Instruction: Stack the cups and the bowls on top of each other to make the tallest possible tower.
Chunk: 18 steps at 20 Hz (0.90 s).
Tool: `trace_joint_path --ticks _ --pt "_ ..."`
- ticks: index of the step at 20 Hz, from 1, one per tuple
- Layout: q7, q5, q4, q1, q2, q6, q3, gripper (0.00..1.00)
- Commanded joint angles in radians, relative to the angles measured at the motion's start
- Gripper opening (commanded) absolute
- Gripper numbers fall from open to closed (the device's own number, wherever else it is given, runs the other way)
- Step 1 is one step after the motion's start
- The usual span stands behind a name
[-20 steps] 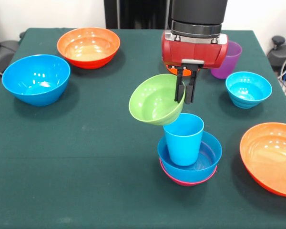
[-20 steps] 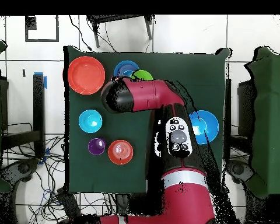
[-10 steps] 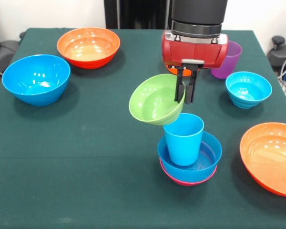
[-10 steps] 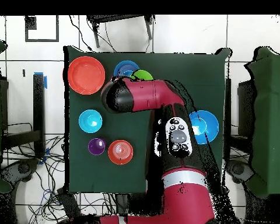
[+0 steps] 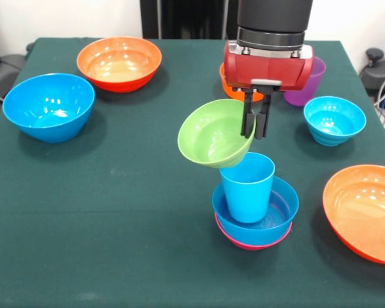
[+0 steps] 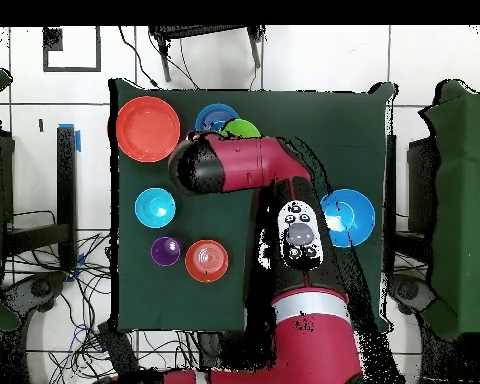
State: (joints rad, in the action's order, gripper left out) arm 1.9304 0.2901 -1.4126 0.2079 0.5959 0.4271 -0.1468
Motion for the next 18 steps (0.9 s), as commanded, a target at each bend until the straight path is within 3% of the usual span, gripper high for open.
trace_joint_path --ticks 1,18 --pt "0.021 0.048 -0.003 -0.030 -0.040 -0.011 -0.029 0.00" --pt "0.021 0.047 0.012 -0.030 -0.060 -0.021 -0.029 0.00"
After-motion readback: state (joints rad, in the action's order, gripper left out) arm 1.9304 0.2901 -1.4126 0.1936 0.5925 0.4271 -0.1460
